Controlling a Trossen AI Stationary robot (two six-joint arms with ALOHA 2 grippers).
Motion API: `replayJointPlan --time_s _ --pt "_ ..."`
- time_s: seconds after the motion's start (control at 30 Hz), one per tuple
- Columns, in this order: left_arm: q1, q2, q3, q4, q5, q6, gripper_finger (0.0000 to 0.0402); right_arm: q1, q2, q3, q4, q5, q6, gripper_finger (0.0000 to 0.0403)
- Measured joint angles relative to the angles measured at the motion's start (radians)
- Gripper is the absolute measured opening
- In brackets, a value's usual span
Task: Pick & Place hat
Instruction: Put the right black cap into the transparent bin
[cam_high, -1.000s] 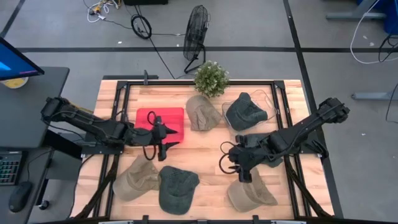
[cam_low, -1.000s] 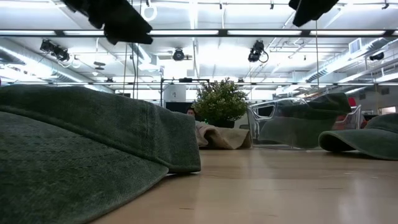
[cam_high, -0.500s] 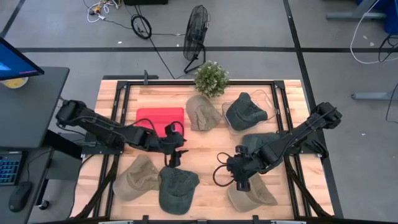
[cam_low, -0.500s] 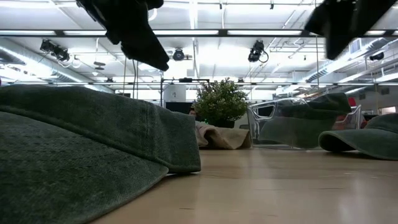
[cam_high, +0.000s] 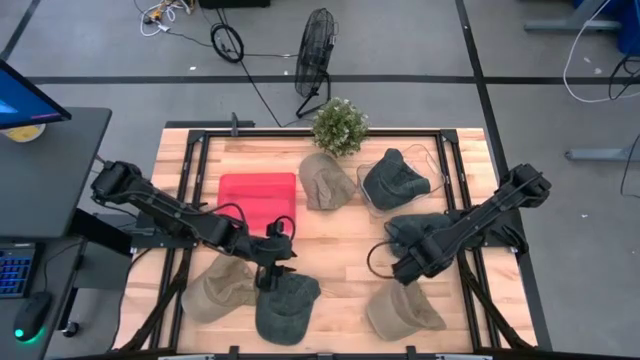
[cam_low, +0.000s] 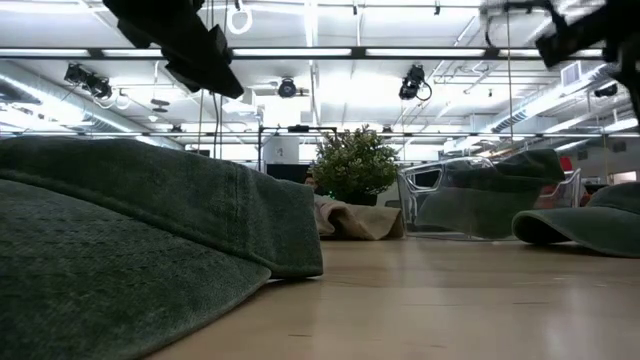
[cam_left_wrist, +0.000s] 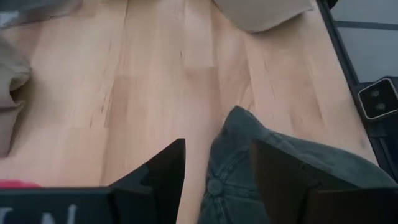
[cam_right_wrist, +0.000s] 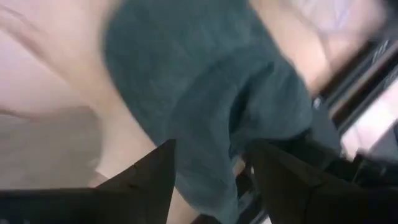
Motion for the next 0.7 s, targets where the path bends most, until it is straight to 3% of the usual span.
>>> replayJointPlan --time_s 0.3,0.43,0.7 --pt "0.001 0.000 0.000 -0.004 -0.003 0.001 0.0183 -0.094 0.002 -0.155 0.063 -0.029 0.110 0.0210" --pt "0.001 0.000 0.000 -0.006 -0.003 0.000 0.0183 -0.138 0.002 -0.193 0.108 -0.028 0.038 0.0210" --pt "0.002 0.000 0.000 -0.007 -0.003 0.002 0.0183 -0.171 0.002 -0.265 0.358 -0.068 -0.071 0.0209"
